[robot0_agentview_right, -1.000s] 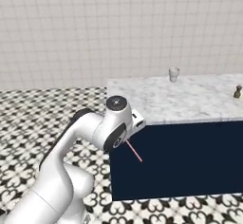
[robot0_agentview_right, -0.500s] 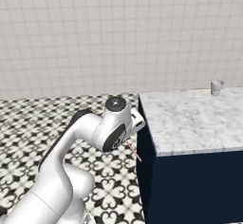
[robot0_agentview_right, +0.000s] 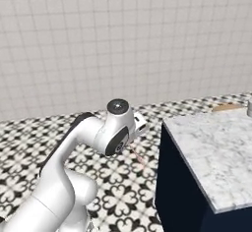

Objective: Take a straw from the drawer in front and place it inside the glass cup on the dining counter.

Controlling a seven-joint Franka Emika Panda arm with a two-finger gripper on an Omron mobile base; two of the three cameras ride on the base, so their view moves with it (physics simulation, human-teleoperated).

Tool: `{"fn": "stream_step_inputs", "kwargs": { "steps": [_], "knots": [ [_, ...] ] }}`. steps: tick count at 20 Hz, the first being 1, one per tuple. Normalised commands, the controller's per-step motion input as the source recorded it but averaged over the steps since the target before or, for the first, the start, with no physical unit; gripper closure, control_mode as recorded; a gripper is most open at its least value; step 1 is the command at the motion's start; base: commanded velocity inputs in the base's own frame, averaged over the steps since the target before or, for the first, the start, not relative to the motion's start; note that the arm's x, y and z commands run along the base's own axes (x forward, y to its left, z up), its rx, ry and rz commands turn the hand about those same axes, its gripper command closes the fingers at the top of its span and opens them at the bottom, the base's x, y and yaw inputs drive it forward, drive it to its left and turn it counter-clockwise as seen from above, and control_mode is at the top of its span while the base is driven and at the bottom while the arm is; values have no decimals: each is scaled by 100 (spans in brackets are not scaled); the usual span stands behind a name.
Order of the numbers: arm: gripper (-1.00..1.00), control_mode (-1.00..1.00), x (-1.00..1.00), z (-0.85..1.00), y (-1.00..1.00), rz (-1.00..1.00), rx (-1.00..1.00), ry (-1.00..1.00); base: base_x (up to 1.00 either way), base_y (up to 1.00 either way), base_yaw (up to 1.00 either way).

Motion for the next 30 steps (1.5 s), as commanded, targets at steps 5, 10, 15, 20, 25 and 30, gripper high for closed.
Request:
{"fn": "stream_step_inputs", "kwargs": {
  "steps": [5, 10, 15, 20, 25, 30],
  "knots": [
    [100, 100, 0, 0, 0, 0, 0, 0, 93, 74, -38],
    [100, 100, 0, 0, 0, 0, 0, 0, 94, 70, -44],
    [100, 100, 0, 0, 0, 0, 0, 0, 96, 68, -48],
    [100, 100, 0, 0, 0, 0, 0, 0, 93, 68, -50],
    [100, 100, 0, 0, 0, 0, 0, 0, 93, 67, -55],
    [100, 100, 0, 0, 0, 0, 0, 0, 92, 60, -62]
  ]
}}
